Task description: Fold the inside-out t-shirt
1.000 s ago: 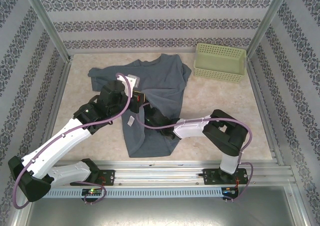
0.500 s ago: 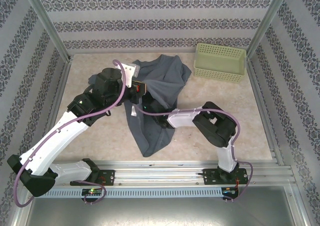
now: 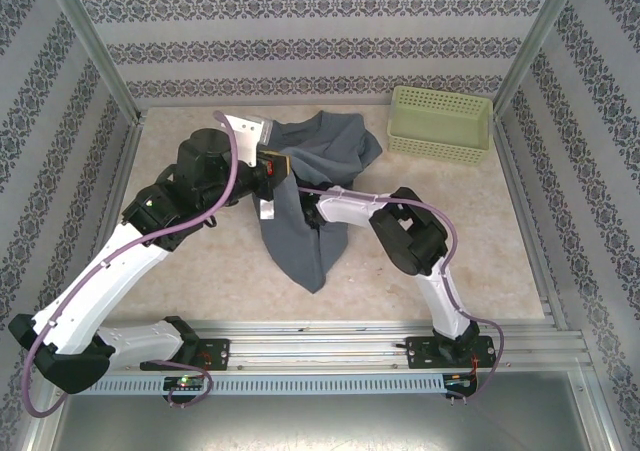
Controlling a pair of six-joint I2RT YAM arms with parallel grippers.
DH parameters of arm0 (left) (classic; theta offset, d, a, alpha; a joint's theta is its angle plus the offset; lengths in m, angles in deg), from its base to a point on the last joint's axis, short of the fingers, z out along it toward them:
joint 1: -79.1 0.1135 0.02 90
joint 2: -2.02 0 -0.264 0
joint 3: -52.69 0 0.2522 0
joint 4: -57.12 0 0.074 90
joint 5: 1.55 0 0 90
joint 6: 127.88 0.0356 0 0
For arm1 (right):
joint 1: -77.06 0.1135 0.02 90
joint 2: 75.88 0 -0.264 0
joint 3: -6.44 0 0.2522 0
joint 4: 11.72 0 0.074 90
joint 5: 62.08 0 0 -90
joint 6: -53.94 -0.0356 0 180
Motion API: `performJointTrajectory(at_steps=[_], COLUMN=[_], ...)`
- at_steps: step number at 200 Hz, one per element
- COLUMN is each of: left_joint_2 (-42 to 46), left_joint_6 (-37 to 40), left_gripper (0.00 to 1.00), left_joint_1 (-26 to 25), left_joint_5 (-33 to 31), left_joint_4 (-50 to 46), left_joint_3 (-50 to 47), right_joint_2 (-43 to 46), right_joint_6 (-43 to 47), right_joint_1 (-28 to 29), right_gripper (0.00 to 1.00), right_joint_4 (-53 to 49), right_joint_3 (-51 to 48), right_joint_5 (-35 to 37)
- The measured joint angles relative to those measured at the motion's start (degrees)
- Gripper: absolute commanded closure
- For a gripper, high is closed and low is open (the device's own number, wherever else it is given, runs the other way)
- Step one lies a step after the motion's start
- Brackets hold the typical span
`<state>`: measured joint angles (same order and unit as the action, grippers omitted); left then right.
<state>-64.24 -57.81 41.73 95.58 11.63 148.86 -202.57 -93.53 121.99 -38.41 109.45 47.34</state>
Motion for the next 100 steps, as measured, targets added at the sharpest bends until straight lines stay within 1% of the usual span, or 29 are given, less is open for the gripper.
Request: performJointTrajectory(at_steps=[31,88,95,100], left_joint_2=[0.00,-0.13,-0.17,-0.24], left_joint_6=[-0.24,-1.92,-1.99,-2.08], left_gripper=[1.00,1.00,1.00,1.00], left_joint_1=[0.00,0.00,0.00,0.00], left_joint_5=[0.39,1.92,1.95,1.97], left_joint_4=[0.04,0.31,0.44,0.50], left_joint_3=[1.46,1.46,1.49,1.49], right_joint_2=[-3.85,-15.61,-16.41,-16.92], right_joint_6=[-1.25,-2.54,-2.64,-2.67], right_joint_1=[-1.57,-3.58,-3.61,-3.58], right_gripper=[0.08,0.06,0.06,0.09], right_joint_4=[-7.19,-25.35,-26.91,-28.04], right_joint_3=[8.26,31.82,33.38,34.42], right_joint_5=[-0.87,-1.73,-1.73,-1.70])
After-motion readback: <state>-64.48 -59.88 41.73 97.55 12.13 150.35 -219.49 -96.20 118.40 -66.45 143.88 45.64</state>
